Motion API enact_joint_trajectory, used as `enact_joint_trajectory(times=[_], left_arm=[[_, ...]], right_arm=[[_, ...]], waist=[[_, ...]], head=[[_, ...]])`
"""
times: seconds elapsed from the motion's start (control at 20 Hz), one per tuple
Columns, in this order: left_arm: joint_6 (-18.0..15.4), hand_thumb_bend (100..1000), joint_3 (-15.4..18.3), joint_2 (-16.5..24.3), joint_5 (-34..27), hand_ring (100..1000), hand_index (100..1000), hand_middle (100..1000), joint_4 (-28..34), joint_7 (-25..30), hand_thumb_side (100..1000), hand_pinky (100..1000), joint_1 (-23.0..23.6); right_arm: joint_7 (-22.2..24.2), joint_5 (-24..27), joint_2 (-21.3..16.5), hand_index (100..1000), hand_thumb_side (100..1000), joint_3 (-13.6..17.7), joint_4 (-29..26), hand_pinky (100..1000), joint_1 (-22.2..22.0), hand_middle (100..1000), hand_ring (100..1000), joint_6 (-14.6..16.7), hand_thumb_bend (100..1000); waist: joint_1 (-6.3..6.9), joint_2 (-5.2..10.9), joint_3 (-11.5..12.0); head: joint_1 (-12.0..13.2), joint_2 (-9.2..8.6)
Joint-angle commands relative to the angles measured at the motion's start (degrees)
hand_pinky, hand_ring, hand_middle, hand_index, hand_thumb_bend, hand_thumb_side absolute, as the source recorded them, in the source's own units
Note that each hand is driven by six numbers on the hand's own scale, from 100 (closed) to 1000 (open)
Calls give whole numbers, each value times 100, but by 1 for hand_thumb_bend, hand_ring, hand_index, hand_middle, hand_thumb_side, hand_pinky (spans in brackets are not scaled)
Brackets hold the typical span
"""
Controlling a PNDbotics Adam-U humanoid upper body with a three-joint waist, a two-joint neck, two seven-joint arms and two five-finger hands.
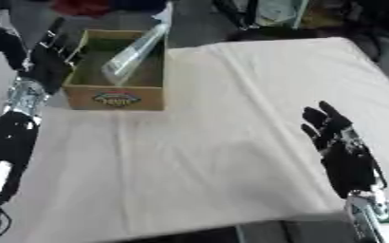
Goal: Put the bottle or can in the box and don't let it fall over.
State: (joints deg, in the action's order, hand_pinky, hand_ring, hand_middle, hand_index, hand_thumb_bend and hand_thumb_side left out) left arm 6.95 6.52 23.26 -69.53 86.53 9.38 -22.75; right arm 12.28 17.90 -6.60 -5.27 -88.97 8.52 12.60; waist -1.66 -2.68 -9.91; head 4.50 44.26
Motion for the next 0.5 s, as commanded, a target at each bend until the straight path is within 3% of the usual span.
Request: enact_joint_trajectory(times=[0.05, 0.3, 0.5], left_arm=[[-134, 528, 129, -124, -90, 286, 1000, 250, 1193, -175, 904, 558, 354], [-157, 535, 229, -662, 605, 283, 1000, 257, 2056, -285, 934, 565, 1464], [-3, 523, 225, -1047, 954, 286, 1000, 267, 2119, -352, 958, 570, 1771]], right_arm=[[-57, -14, -182, 968, 796, 70, -71, 1000, -19, 865, 985, 21, 100], [-103, -11, -260, 968, 796, 116, -43, 1000, -142, 866, 985, 38, 100], [-107, -6, -260, 968, 797, 106, -32, 1000, -184, 867, 985, 35, 100]], waist=[[32, 97, 91], [66, 180, 403], [50, 220, 478]], head=[[-110, -14], [-403, -14], [-566, -14]])
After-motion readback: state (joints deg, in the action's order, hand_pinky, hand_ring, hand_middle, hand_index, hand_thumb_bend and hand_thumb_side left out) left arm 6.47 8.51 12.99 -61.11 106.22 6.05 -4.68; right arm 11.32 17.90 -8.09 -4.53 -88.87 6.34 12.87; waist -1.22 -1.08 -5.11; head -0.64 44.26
